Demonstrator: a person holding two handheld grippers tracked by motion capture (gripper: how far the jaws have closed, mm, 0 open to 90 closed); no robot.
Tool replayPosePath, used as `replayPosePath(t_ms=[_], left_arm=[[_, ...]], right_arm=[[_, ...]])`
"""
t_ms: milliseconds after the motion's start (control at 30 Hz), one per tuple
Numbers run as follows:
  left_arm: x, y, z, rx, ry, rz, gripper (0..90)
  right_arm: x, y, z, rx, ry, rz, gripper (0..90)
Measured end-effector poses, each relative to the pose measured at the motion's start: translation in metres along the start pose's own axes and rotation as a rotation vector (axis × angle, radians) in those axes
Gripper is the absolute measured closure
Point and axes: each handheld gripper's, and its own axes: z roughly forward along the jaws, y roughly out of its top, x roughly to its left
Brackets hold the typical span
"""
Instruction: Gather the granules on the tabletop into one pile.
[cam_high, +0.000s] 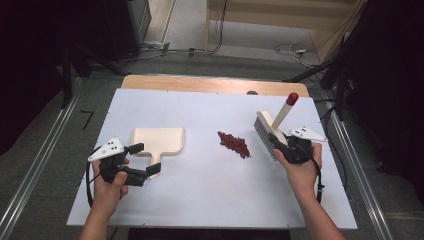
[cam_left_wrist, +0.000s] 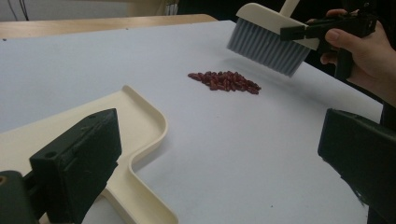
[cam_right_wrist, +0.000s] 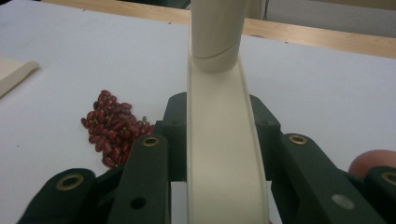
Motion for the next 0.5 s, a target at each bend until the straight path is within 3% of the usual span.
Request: replayPosePath(t_ms=[500], left_arm=[[0.004, -0.004, -0.006, -0.030, 0.024, -0.013, 0.0]], right_arm=[[-0.037, -0.020, -0.039, -0.009, -0.014, 0.061, 65.3]])
